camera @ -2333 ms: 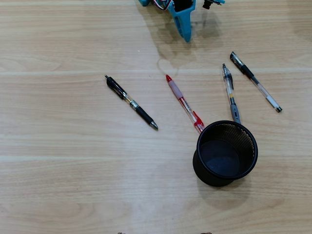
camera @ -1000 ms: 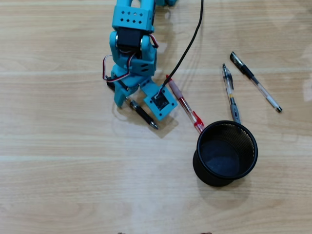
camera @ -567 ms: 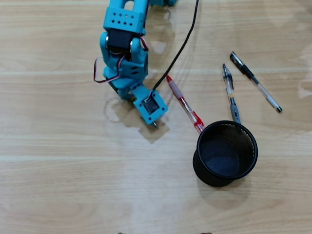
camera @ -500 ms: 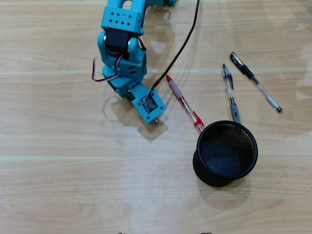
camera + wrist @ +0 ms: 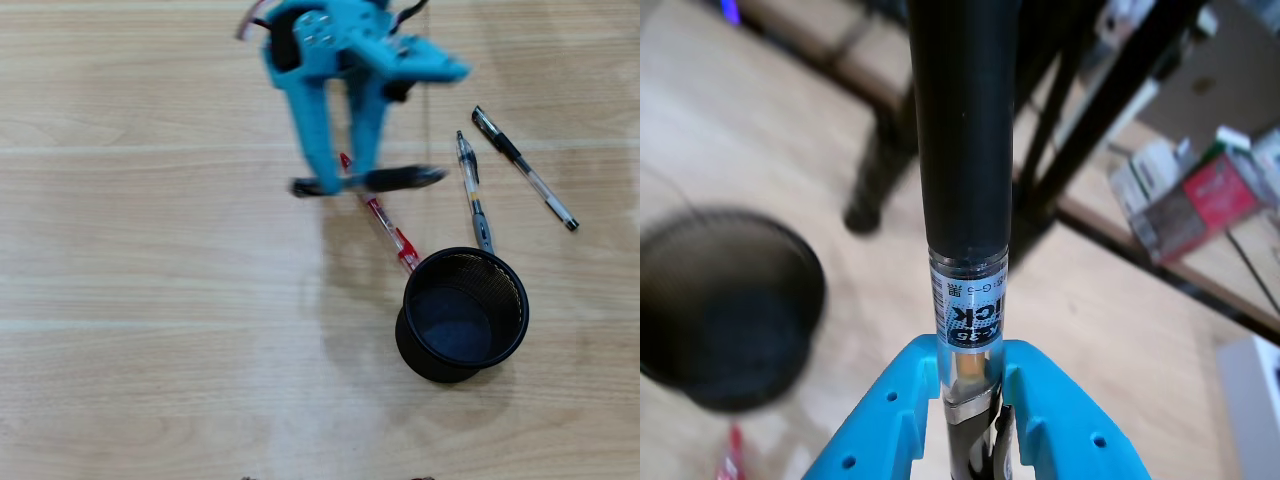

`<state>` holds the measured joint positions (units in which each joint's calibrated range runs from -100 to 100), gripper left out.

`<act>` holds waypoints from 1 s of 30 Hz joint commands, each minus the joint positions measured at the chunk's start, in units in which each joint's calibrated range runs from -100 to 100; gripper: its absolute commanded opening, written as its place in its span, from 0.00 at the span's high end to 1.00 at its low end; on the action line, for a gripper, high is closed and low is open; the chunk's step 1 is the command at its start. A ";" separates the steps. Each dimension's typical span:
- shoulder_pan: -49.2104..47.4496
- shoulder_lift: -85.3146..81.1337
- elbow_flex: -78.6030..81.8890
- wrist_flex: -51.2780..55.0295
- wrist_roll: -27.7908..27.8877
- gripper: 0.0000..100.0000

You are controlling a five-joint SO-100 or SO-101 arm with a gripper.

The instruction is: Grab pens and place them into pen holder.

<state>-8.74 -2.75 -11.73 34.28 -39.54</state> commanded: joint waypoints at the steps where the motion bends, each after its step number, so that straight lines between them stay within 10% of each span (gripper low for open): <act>1: -7.23 -0.55 5.80 -21.60 -8.92 0.98; 9: -11.67 11.88 10.69 -35.10 -14.20 0.98; 30: -10.29 17.37 6.25 -25.21 -12.63 0.86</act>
<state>-20.22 16.12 -1.20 8.18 -53.31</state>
